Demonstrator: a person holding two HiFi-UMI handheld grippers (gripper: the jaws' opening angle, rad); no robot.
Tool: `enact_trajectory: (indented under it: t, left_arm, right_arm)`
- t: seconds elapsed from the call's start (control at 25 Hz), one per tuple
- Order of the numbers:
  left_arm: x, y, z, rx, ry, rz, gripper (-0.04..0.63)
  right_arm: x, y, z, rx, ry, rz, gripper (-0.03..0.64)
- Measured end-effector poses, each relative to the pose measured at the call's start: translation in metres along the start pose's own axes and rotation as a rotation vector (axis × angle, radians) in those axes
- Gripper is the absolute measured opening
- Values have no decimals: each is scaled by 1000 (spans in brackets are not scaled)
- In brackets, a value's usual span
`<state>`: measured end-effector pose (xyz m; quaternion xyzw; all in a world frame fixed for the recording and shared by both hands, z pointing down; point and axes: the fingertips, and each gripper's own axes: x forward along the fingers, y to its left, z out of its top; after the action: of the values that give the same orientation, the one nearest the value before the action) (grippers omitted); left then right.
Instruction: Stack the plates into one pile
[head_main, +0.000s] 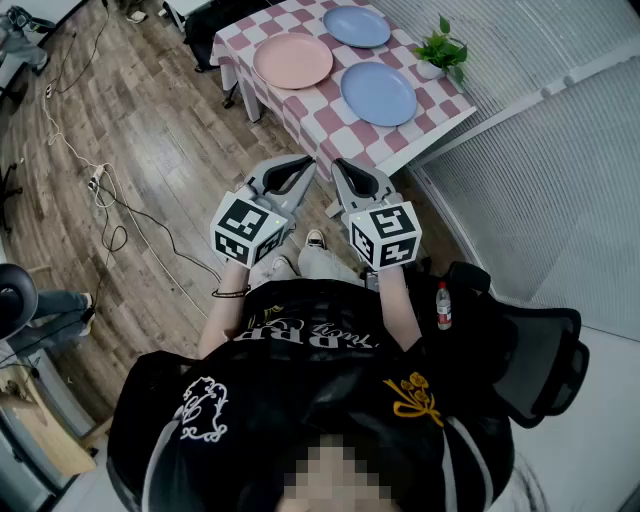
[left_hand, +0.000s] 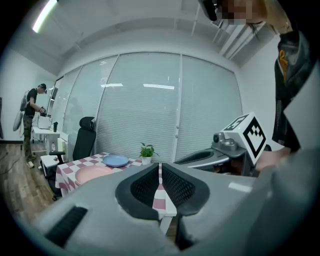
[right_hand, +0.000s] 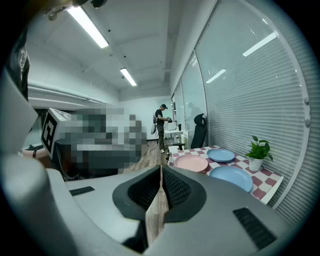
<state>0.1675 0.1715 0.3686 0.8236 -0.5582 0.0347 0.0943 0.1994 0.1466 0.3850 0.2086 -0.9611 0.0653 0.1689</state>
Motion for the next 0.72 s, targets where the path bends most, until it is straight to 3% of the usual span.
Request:
enact_trajectory:
  t: [0.36,0.72]
  left_arm:
    - [17,19,-6,-29,25,20,28]
    - [64,35,-7,-33,56,13,28]
  right_arm:
    - [15,-24,-1,56,-4,11,23]
    - [26,-81,-6,99,16,-10,23]
